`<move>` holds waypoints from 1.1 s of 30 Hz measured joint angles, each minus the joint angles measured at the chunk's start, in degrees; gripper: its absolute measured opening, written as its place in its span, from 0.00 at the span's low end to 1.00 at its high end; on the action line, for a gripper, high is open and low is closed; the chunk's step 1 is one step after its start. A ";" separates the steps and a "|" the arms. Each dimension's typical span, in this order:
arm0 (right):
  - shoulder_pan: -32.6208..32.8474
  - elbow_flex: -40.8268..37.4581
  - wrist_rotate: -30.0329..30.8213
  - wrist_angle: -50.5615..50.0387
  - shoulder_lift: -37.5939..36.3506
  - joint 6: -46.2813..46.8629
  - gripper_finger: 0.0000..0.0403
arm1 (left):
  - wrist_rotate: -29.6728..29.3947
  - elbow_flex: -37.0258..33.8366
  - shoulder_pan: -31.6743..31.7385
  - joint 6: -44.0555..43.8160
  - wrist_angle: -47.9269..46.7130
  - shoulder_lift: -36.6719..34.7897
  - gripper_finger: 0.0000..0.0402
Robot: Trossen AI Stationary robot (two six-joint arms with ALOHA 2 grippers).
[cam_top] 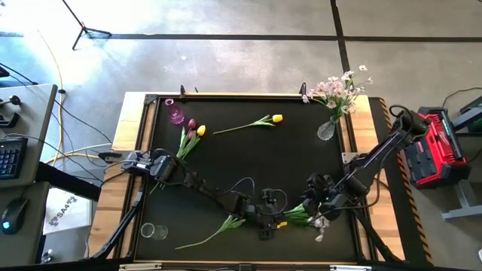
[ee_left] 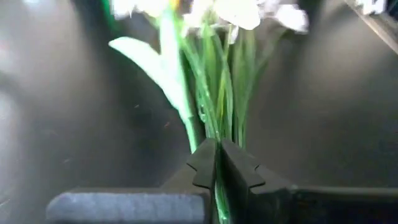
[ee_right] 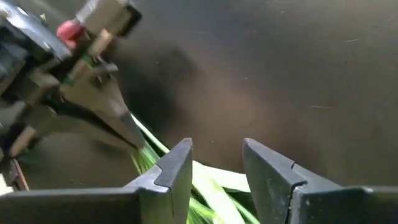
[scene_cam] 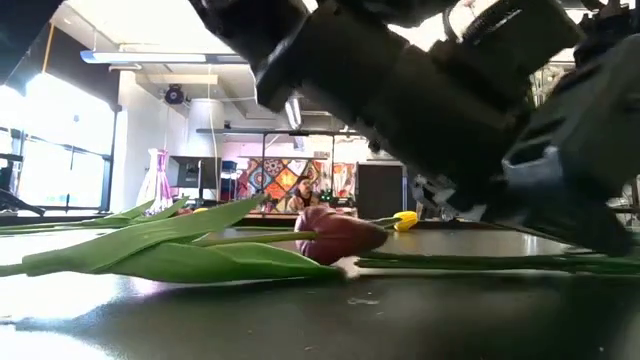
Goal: Sort flowers into vase by color
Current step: Put the white flowers into the top transparent vase
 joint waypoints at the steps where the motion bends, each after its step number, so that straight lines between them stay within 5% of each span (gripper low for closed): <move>1: 0.19 0.00 0.05 -0.04 0.09 0.00 0.32 | -1.06 -0.01 -0.03 0.01 -0.60 -0.36 0.01; 14: 5.08 0.02 8.50 -0.15 1.65 0.74 0.32 | -10.46 -0.01 -0.29 -0.95 -3.92 -4.94 0.00; 21: 9.57 0.02 22.17 3.88 1.82 1.53 0.32 | -20.76 -0.01 -0.81 -3.81 -8.36 -6.80 0.00; 27: 10.21 0.02 30.36 8.24 0.43 -0.46 0.32 | -15.88 -0.01 -0.97 -2.89 -4.78 -9.22 0.00; 33: 11.49 0.04 35.60 20.50 -1.85 -15.88 0.32 | -9.45 0.01 -2.62 -0.47 -4.84 -10.85 0.00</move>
